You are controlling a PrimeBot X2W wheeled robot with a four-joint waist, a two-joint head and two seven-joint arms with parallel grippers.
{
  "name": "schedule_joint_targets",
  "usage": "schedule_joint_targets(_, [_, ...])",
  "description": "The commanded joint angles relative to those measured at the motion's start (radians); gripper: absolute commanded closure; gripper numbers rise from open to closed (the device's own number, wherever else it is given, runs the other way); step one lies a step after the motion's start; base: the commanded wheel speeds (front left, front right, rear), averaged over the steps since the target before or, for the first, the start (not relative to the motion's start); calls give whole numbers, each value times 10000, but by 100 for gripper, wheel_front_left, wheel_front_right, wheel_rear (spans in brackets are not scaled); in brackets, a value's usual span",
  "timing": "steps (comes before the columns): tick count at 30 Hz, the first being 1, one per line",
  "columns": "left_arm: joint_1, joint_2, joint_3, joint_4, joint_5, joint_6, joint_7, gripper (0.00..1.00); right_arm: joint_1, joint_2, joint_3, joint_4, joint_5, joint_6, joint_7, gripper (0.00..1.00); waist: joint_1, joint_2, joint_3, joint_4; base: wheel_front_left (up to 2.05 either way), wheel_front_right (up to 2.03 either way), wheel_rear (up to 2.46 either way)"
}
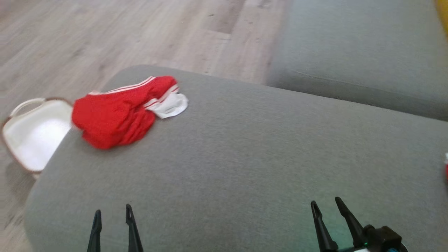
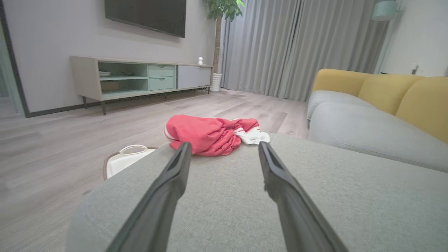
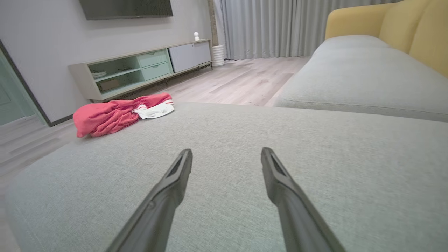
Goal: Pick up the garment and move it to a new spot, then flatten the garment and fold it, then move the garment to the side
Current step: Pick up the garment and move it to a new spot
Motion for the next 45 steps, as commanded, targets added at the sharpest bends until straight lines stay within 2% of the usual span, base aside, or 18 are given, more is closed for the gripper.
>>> schedule_joint_targets(1, [-267,-63,310,-394,86,9,-82,0,-564,-70,163,-242,63,-7,-137,0,0,0,82,551,0,0,0])
schedule_joint_targets(11, [-263,-63,463,-570,123,-39,-82,0,-452,-163,50,-303,22,-7,-137,0,0,0,309,1199,0,0,0])
schedule_joint_targets(15, [-1135,132,651,-661,590,-368,-82,0,-335,-522,-104,-537,-34,-7,-137,0,0,0,842,1572,0,0,0])
schedule_joint_targets(18, [-2274,294,838,-837,830,-534,-82,0,-400,-1123,-19,-754,-98,-7,-137,0,0,0,1722,1641,0,0,0])
schedule_joint_targets(23, [-4845,601,959,-584,942,-994,-82,0,-789,-2476,101,-1212,3,-7,-137,0,0,0,3237,1616,0,0,0])
schedule_joint_targets(27, [-7270,747,768,580,836,-1496,261,0,-1094,-3484,-42,-1714,157,-7,-137,0,0,0,4363,1571,0,0,0])
schedule_joint_targets(32, [-10375,616,644,2832,485,-1834,2131,0,-1320,-4655,-339,-2446,346,-7,-137,0,0,0,5578,1390,0,0,0])
schedule_joint_targets(35, [-11896,521,944,4570,35,-1657,3806,0,-1351,-5277,-478,-2792,373,-7,-137,0,0,0,6141,1137,0,0,0])
schedule_joint_targets(38, [-13035,595,1259,6062,-303,-1474,4948,0,-1360,-5778,-515,-3035,488,-7,-129,0,0,0,6599,829,0,0,0])
schedule_joint_targets(45, [-14107,999,1787,8715,-531,-614,6316,0,-1088,-6252,-1102,-3462,714,-7,-116,0,0,0,7378,363,0,0,0])
